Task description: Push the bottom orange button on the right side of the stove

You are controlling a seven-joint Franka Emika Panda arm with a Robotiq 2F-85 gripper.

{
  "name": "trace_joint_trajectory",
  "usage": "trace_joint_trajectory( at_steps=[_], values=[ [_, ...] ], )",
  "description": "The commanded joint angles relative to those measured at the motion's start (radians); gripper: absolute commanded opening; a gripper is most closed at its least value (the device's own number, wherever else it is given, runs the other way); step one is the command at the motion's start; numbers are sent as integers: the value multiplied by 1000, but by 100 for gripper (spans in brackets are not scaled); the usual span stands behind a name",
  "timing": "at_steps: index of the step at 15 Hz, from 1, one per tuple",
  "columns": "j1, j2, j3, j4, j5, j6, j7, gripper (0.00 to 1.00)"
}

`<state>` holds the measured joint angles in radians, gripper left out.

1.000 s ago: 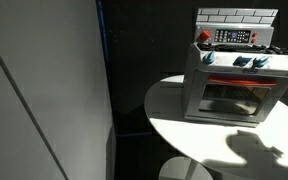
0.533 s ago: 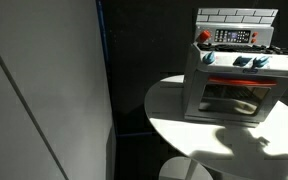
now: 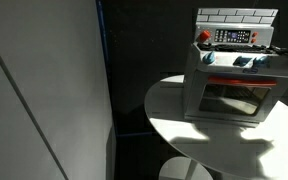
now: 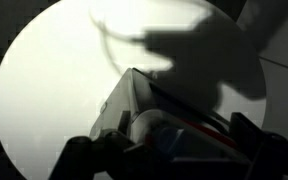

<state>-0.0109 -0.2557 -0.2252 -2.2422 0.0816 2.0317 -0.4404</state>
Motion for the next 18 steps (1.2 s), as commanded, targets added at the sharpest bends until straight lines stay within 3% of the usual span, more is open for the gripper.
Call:
trace_joint_trajectory(
  at_steps=[1, 18],
  values=[
    [-26, 79, 37, 104, -12, 15, 73, 100],
    [-59, 277, 103, 296, -201, 235, 435, 100]
  ],
)
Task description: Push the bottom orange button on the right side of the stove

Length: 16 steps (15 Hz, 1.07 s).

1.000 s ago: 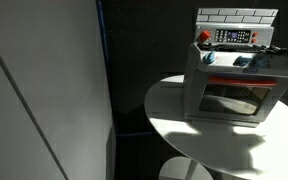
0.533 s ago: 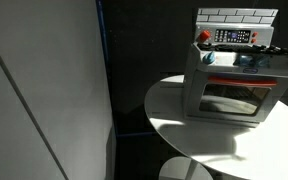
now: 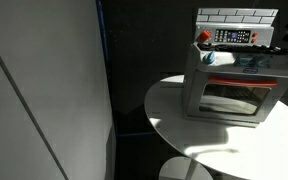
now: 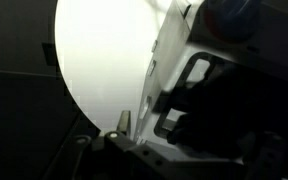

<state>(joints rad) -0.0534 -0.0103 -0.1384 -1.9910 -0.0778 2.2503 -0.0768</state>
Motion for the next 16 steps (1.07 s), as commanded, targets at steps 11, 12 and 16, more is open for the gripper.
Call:
trace_joint_trajectory(
  at_steps=[11, 12, 16],
  values=[
    [-16, 36, 17, 34, -68, 36, 108, 100],
    [-17, 42, 16, 44, -65, 37, 116, 100],
    [-17, 67, 15, 68, -91, 82, 187, 100]
  ],
)
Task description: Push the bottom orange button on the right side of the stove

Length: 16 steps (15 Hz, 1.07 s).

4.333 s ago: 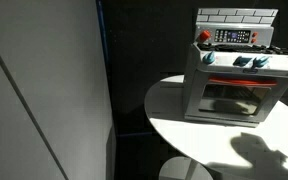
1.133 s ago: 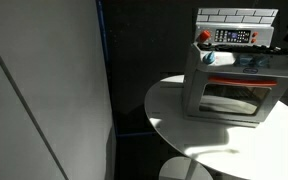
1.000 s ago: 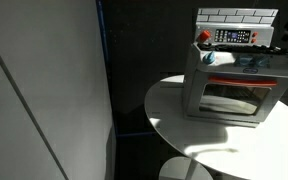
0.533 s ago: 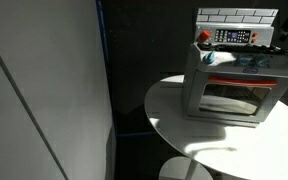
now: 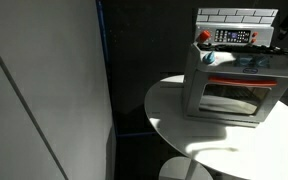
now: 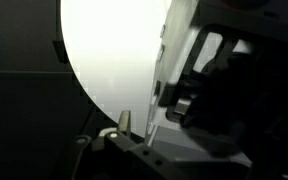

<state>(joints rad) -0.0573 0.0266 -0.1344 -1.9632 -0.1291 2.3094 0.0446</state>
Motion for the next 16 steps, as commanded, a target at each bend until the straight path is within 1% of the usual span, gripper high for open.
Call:
trace_joint_trajectory(
  at_steps=[1, 6, 16],
  values=[
    [-13, 35, 11, 45, -45, 31, 81, 100],
    [-8, 77, 10, 79, -72, 51, 158, 100],
    [4, 146, 6, 156, -53, 22, 236, 100]
  ],
)
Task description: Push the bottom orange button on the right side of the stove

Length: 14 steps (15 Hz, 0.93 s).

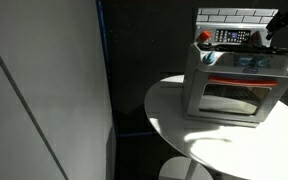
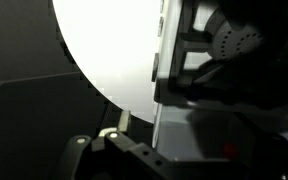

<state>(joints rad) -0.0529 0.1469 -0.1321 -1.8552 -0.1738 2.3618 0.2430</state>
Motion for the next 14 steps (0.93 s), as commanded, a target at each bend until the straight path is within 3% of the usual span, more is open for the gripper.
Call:
trace_joint_trajectory(
  at_steps=[1, 14],
  values=[
    [1, 29, 3, 50, -8, -32, 44, 100],
    [6, 73, 1, 94, 0, -36, 95, 100]
  ],
)
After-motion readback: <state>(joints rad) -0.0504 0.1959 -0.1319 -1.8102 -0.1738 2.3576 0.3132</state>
